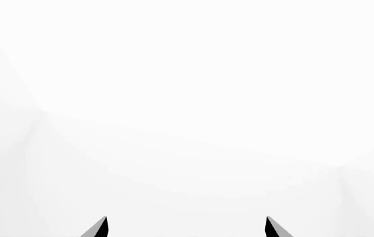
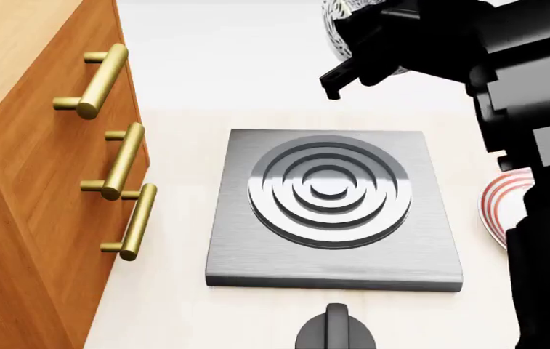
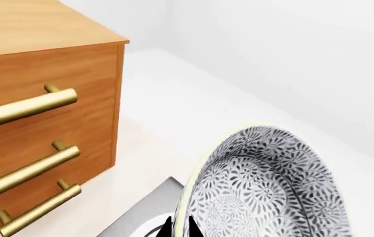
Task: Put the bowl on the stove.
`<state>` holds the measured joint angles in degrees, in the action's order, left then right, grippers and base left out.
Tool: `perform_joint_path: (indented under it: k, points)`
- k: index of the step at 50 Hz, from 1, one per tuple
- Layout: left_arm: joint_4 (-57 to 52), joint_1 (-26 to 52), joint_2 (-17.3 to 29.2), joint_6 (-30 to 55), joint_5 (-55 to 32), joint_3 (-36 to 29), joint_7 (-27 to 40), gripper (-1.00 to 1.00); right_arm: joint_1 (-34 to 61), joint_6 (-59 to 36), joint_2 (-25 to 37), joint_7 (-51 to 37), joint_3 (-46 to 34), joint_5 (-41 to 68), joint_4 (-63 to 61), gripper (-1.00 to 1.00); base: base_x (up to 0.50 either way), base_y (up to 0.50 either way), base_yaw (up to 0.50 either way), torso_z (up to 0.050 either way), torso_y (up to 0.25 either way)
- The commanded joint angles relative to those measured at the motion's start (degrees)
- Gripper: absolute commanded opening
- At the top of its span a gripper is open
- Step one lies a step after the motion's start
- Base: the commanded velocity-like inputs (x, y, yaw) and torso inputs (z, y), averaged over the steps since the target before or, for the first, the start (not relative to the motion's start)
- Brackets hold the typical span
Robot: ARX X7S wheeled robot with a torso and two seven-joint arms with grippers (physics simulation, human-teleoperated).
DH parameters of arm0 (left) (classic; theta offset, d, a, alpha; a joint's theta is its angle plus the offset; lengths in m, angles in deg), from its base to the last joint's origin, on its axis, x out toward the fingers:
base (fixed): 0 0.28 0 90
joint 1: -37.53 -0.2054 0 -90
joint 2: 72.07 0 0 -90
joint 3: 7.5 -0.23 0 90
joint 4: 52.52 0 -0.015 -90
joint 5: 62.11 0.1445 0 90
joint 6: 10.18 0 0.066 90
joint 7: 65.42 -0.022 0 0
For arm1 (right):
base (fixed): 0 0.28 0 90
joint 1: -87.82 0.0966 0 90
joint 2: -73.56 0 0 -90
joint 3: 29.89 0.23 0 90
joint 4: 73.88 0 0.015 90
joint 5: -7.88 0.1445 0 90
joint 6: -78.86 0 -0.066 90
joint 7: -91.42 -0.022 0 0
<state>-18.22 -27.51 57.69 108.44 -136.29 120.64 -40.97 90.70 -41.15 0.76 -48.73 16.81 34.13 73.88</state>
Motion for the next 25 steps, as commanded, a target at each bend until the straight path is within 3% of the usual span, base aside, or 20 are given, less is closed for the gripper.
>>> perform_joint_path:
  k: [1,13,25]
  points:
    - [0.88,-0.05,-1.29,-0.94,1.73,0.85,-0.75,1.0,2.26,7.98,-9.08,3.77,7.32,-10.59,17.21,-1.0,0.0,0.0,0.0,0.0,0.0]
    - [0.93,-0.03,-1.33,-1.18,1.87,0.07,-0.66,1.0,-0.65,3.79,-11.74,2.51,20.58,-22.59,17.23,-1.0,0.0,0.0,0.0,0.0,0.0]
    - [1.16,0.05,-1.5,-1.39,2.08,-0.53,-0.01,1.0,-1.64,1.74,-12.65,1.04,25.7,-25.57,17.23,-1.0,0.0,0.0,0.0,0.0,0.001]
